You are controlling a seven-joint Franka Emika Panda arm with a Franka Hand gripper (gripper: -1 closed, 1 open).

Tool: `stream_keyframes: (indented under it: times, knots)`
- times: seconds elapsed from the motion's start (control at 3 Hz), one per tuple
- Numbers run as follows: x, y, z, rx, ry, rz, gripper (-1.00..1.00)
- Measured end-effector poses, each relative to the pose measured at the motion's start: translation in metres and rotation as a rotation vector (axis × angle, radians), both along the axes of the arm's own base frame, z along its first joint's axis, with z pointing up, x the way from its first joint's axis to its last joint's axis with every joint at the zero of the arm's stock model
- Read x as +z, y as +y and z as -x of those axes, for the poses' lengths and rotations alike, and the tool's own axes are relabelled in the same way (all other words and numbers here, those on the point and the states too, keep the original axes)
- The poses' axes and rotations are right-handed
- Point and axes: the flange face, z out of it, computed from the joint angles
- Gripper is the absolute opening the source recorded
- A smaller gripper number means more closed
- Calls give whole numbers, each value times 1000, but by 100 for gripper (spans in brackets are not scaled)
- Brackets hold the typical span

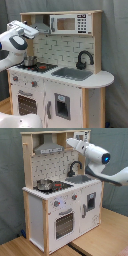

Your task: Play with the kitchen

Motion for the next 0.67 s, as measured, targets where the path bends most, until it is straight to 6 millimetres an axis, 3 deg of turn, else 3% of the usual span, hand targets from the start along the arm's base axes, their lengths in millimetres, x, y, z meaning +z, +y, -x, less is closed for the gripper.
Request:
stream_keyframes:
  times: [0.67]
  knots:
    - [-16,18,-7,-6,-54,-103,100]
